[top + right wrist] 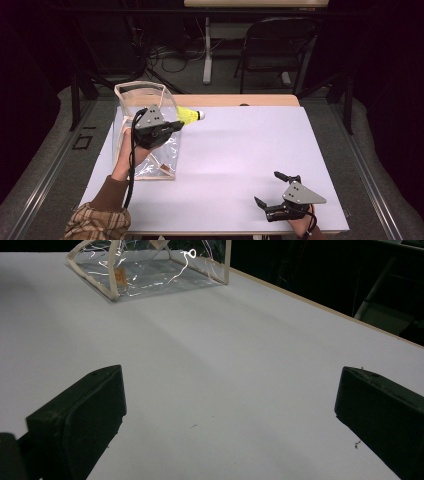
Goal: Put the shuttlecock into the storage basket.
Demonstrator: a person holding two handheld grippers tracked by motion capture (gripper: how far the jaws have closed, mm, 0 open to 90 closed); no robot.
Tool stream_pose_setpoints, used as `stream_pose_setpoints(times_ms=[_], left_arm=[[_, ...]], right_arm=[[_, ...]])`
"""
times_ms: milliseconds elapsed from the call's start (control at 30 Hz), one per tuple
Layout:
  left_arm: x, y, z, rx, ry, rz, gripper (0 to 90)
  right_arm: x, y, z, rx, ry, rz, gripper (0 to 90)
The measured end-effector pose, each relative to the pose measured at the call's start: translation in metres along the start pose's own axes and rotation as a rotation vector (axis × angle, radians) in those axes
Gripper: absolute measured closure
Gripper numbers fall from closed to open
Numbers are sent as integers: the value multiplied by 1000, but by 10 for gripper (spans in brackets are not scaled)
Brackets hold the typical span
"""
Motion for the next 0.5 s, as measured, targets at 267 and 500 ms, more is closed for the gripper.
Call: stream_pose_setpoints(times_ms=[267,500], left_arm=[[-7,2,-8,7,-10,-20,897],[-12,4,-11,13,-6,-28,897]], right_arm=[[0,0,0,2,0,1,0],[0,0,0,2,-1,-1,0]])
Point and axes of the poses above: each handheld gripper's, and its own axes: y roughly backward along the jaws, z roughly out of its underside, x roughly to its right, the point moved 3 cm from there along -y, roughly forward along the jaws, and after that the axes turned 15 degrees about -y, right-handed, at the moved point
